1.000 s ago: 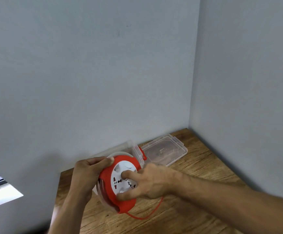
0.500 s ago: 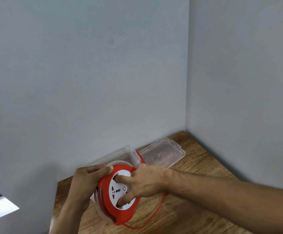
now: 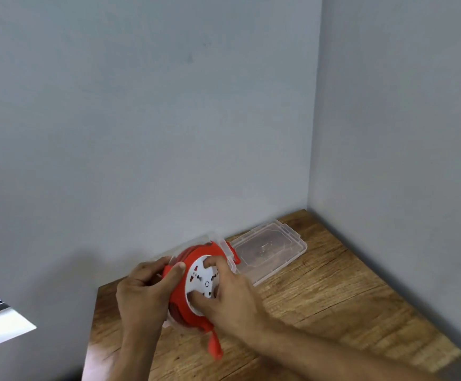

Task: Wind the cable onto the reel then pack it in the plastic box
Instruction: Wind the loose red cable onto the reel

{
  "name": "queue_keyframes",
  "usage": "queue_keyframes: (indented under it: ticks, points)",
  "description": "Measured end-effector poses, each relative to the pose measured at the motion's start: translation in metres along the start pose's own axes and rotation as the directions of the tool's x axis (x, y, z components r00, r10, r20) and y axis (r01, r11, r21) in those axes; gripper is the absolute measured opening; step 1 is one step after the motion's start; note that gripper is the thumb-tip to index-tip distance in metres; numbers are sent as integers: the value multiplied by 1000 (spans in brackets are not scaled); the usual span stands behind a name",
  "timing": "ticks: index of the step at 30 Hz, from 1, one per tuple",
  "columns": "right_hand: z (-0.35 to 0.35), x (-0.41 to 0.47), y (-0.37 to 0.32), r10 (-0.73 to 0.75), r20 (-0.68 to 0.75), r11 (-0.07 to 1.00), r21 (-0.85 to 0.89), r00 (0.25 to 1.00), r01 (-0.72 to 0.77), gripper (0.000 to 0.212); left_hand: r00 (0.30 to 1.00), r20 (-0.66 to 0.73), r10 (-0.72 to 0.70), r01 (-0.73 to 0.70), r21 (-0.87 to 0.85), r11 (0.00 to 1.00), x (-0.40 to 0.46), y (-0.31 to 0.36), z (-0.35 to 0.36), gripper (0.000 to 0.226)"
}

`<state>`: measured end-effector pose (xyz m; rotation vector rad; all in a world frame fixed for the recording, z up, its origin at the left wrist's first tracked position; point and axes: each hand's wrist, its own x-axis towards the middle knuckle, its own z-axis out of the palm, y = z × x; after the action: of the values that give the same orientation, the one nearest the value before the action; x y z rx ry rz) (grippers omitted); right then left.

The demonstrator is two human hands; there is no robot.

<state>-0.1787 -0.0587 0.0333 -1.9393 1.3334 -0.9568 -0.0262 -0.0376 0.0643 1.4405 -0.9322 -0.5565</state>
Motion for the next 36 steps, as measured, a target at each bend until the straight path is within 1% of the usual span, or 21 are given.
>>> queue_keyframes:
  ticks: [2, 3, 4, 5, 6, 7, 8, 9, 10, 11, 12, 14, 16, 19, 21, 25, 28, 30, 31, 34, 36]
  points:
    - [8, -5, 0, 137, 42, 972, 187, 990, -142, 64, 1000, -16, -5, 5, -11, 1000, -2, -5, 1, 20]
    - [9, -5, 0, 176, 75, 953, 238, 981, -189, 66, 999, -21, -28, 27, -39, 999, -3, -7, 1, 19]
    - [4, -5, -2, 183, 106, 953, 225, 977, -203, 67, 998, -23, -64, 62, -78, 995, -2, -9, 0, 17]
    - [-2, -2, -2, 133, 119, 982, 116, 984, -147, 67, 993, -19, -114, 111, -120, 987, 0, -12, -1, 13]
    - [-9, 2, 0, 19, 113, 996, -90, 993, -9, 65, 985, -11, -170, 166, -152, 974, 2, -15, -3, 10]
    - [-17, 8, 4, -174, 101, 933, -302, 979, 197, 58, 975, 0, -221, 218, -174, 960, 4, -18, -5, 10]
    - [-24, 13, 8, -397, 135, 799, -436, 908, 414, 47, 964, 16, -266, 265, -186, 946, 6, -20, -7, 11]
    - [-31, 18, 12, -565, 219, 645, -484, 796, 591, 37, 952, 44, -303, 306, -193, 932, 8, -22, -8, 10]
    - [-36, 23, 16, -655, 337, 502, -474, 676, 723, 31, 939, 79, -336, 345, -193, 919, 9, -23, -10, 9]
    - [-40, 28, 21, -671, 458, 410, -426, 583, 807, 34, 925, 118, -361, 377, -181, 908, 10, -23, -11, 10]
    - [-44, 31, 24, -640, 564, 364, -376, 522, 852, 39, 913, 156, -378, 401, -158, 902, 11, -24, -12, 10]
    - [-50, 36, 21, -553, 691, 307, -350, 465, 885, 44, 894, 210, -397, 425, -108, 899, 12, -25, -14, 10]
    - [-51, 37, 19, -503, 725, 283, -377, 471, 882, 45, 884, 231, -405, 431, -70, 900, 11, -26, -15, 11]
    - [-45, 33, 21, -450, 736, 309, -402, 505, 862, 50, 885, 229, -405, 427, -52, 903, 11, -27, -16, 11]
    - [-40, 29, 22, -420, 729, 349, -420, 541, 838, 57, 888, 225, -402, 419, -33, 907, 12, -27, -16, 10]
    - [-31, 22, 22, -429, 725, 388, -391, 538, 835, 62, 901, 227, -369, 378, 7, 926, 9, -26, -12, 8]
    - [-22, 23, 23, -393, 719, 382, -440, 574, 813, 61, 908, 201, -368, 378, -11, 926, 5, -30, -8, 8]
    - [-20, 22, 24, -395, 704, 381, -460, 590, 802, 61, 913, 185, -364, 375, -25, 927, 3, -31, -8, 8]
    - [-20, 21, 25, -399, 686, 415, -456, 608, 787, 62, 915, 189, -357, 368, -23, 930, 2, -31, -7, 7]
    - [-22, 12, 29, -394, 590, 593, -422, 705, 685, 64, 905, 209, -372, 383, -18, 923, -3, -35, -5, 8]
    - [-19, 8, 31, -357, 590, 642, -408, 724, 649, 64, 893, 183, -410, 423, -34, 906, -9, -46, -5, 9]
